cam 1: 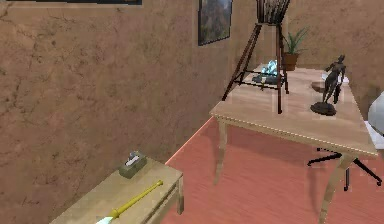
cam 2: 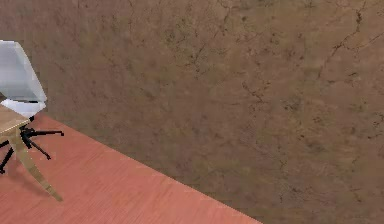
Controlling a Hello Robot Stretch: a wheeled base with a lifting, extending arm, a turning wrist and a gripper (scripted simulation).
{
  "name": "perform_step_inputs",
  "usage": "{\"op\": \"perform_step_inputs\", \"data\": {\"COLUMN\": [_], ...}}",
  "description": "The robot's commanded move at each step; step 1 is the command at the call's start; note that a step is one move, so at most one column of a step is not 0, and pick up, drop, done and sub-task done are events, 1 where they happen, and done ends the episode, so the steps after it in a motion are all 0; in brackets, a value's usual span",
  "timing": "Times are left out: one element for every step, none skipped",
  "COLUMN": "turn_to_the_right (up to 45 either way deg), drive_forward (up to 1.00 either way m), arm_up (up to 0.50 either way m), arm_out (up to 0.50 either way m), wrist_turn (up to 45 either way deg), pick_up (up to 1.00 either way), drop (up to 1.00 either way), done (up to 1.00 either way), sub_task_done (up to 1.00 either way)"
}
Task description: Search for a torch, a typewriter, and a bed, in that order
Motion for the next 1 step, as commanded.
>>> {"op": "perform_step_inputs", "data": {"turn_to_the_right": [-9.0], "drive_forward": [0.0], "arm_up": [0.0], "arm_out": [0.0], "wrist_turn": [0.0], "pick_up": [0.0], "drop": [0.0], "done": [0.0], "sub_task_done": [0.0]}}
